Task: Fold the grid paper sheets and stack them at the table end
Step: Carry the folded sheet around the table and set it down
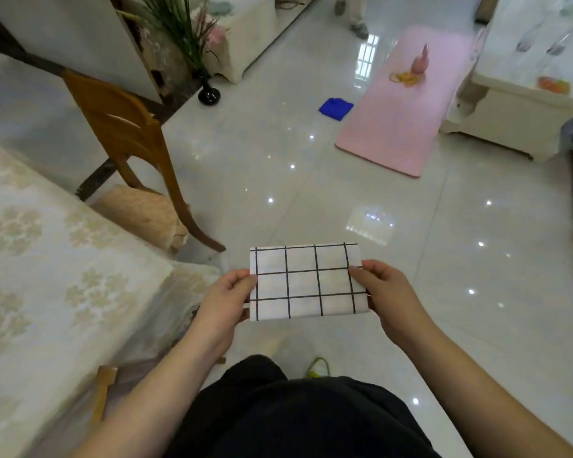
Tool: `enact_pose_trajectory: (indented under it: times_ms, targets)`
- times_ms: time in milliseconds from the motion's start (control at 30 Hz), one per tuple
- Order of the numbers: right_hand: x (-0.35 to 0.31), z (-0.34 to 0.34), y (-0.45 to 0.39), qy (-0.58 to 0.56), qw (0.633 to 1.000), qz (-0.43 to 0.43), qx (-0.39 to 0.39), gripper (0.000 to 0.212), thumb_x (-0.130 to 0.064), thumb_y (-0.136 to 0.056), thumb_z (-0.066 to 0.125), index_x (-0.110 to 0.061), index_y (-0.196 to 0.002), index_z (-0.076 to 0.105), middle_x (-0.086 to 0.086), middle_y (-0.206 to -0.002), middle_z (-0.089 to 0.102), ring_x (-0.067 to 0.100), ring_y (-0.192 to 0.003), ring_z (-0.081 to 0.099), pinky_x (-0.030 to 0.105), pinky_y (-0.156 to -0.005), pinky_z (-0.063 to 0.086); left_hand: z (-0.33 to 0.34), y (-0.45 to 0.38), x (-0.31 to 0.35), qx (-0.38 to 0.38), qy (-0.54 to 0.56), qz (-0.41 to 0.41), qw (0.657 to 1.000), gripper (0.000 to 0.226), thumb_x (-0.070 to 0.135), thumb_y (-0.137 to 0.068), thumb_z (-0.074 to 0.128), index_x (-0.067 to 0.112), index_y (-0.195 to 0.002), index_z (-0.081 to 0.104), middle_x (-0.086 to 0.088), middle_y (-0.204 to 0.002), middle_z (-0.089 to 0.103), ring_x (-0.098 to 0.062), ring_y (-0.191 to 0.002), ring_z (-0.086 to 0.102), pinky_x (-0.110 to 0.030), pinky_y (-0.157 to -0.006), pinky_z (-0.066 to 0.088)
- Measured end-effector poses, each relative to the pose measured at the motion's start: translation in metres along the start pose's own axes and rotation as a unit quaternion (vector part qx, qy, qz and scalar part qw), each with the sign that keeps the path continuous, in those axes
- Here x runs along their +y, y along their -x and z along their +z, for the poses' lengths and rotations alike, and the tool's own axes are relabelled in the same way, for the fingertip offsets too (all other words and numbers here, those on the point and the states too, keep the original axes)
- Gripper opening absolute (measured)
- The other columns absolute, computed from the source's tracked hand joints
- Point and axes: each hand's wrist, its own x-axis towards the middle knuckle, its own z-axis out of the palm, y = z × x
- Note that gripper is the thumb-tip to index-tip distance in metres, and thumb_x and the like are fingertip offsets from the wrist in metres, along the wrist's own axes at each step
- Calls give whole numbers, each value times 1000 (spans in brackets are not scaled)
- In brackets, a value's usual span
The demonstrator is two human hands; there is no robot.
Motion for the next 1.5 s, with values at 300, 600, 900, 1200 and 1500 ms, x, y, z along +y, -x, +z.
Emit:
enact_pose_trajectory:
  times_ms: [300, 600, 900, 1200, 1500]
  targets:
    - [-48, 31, -95, 21, 999, 4, -35, 10, -13, -92, 61, -11, -90, 70, 5, -79, 73, 21, -76, 67, 42, -76, 53, 5, -73, 46, 60, 62, 7, 996, 9, 15, -94, 58, 12, -93, 66, -8, -82, 73, -21, -74, 67, -34, -66, 53]
    - [-111, 111, -218, 63, 996, 7, -70, 10, -15, -90, 64, -9, -92, 72, 11, -91, 73, 26, -85, 67, 39, -78, 52, -35, -184, 106, 71, 70, -12, 995, 11, 18, -95, 58, 11, -97, 66, -8, -83, 71, -19, -70, 67, -32, -61, 55]
    - [-173, 180, -308, 89, 991, -3, -95, 11, -17, -90, 64, -11, -93, 72, 15, -92, 73, 26, -83, 65, 42, -78, 50, -69, -273, 181, 90, 70, 9, 994, 9, 17, -94, 59, 13, -99, 66, -6, -81, 70, -11, -65, 66, -23, -54, 53]
    - [-234, 243, -431, 112, 983, -31, -140, 6, -12, -90, 64, -8, -91, 69, 5, -80, 71, 16, -72, 66, 25, -61, 51, -80, -369, 248, 148, 124, 7, 981, 16, 16, -94, 59, 5, -105, 65, -23, -94, 69, -27, -76, 65, -36, -67, 54]
    - [-316, 292, -560, 169, 960, -31, -223, 9, -22, -90, 65, -16, -88, 71, 13, -89, 73, 39, -94, 67, 59, -89, 52, -70, -462, 333, 223, 155, 12, 962, 18, 17, -95, 58, 5, -105, 66, -19, -95, 72, -34, -86, 68, -44, -78, 55]
